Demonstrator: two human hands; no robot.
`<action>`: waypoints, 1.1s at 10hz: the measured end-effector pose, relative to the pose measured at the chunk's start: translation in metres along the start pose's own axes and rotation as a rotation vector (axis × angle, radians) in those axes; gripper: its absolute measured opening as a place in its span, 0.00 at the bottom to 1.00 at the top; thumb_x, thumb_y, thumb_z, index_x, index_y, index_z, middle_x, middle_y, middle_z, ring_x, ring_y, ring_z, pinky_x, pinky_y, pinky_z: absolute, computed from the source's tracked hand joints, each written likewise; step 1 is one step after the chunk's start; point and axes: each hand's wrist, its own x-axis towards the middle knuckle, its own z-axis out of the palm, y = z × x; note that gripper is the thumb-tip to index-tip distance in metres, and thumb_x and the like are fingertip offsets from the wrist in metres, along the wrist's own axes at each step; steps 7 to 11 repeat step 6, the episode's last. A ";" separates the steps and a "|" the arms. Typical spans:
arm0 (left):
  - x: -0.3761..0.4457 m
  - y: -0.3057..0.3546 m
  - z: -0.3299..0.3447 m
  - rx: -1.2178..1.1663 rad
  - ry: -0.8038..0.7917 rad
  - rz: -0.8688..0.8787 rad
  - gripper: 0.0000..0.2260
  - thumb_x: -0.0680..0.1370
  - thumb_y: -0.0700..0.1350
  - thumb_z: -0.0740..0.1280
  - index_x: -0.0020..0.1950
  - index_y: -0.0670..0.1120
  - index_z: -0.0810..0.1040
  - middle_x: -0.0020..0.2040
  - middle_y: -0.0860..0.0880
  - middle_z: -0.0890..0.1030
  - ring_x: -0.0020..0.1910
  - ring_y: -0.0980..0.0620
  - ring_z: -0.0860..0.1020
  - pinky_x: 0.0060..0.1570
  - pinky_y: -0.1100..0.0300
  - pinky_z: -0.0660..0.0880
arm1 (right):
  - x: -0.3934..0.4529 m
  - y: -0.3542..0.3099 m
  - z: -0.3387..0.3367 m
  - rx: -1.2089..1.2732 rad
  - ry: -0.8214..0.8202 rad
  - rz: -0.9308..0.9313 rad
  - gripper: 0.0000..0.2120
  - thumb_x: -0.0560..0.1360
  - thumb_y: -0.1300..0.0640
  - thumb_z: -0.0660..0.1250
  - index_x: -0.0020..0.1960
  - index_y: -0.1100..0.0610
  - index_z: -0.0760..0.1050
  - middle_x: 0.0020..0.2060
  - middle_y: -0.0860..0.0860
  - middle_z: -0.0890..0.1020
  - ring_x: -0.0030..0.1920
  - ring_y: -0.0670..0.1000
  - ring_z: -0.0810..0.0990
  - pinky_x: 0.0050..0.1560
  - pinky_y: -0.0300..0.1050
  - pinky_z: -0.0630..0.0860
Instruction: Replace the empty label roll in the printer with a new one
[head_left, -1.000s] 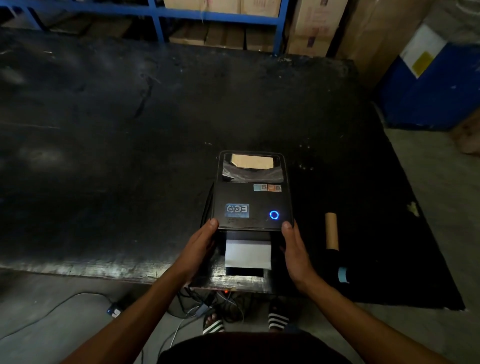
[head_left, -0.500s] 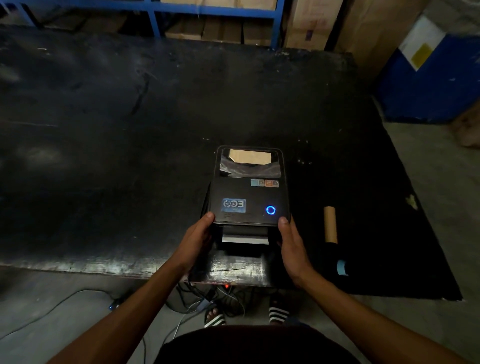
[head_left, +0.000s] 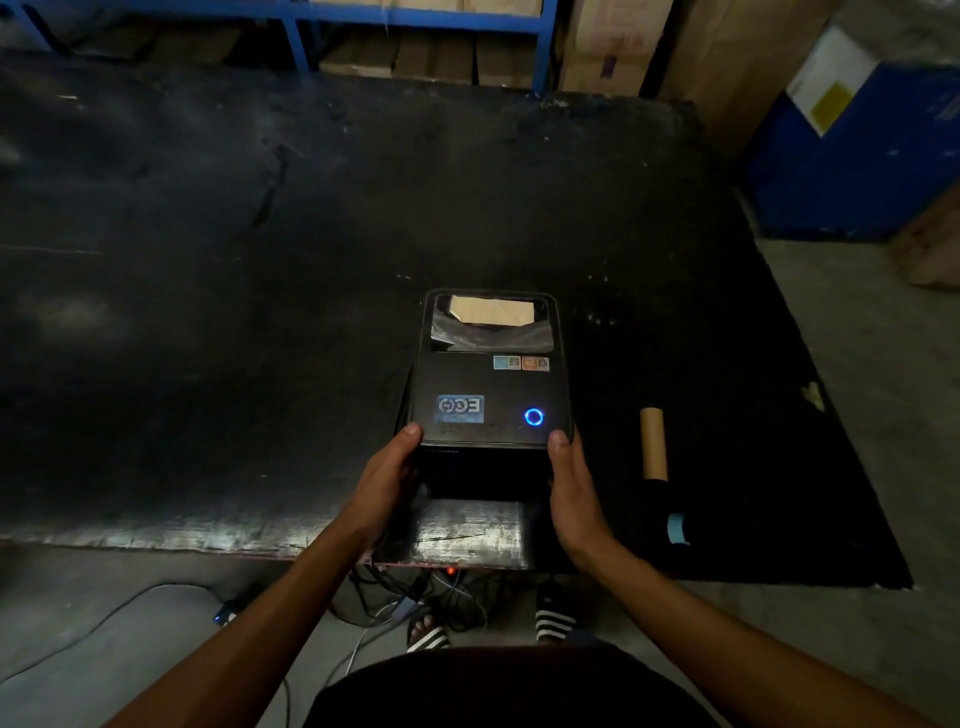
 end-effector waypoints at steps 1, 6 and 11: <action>-0.002 0.001 0.001 0.012 0.007 0.013 0.21 0.66 0.74 0.66 0.55 0.67 0.82 0.59 0.60 0.83 0.61 0.61 0.79 0.61 0.57 0.70 | 0.000 -0.001 0.001 -0.022 0.016 -0.009 0.28 0.79 0.44 0.50 0.77 0.52 0.56 0.72 0.52 0.69 0.70 0.46 0.68 0.66 0.35 0.66; -0.016 -0.005 0.001 -0.108 0.262 0.150 0.22 0.71 0.66 0.68 0.60 0.58 0.81 0.58 0.51 0.85 0.60 0.53 0.81 0.54 0.58 0.76 | -0.027 -0.001 -0.004 0.034 0.065 0.105 0.25 0.78 0.54 0.61 0.74 0.53 0.61 0.68 0.49 0.70 0.65 0.46 0.71 0.58 0.32 0.71; -0.016 -0.005 0.001 -0.108 0.262 0.150 0.22 0.71 0.66 0.68 0.60 0.58 0.81 0.58 0.51 0.85 0.60 0.53 0.81 0.54 0.58 0.76 | -0.027 -0.001 -0.004 0.034 0.065 0.105 0.25 0.78 0.54 0.61 0.74 0.53 0.61 0.68 0.49 0.70 0.65 0.46 0.71 0.58 0.32 0.71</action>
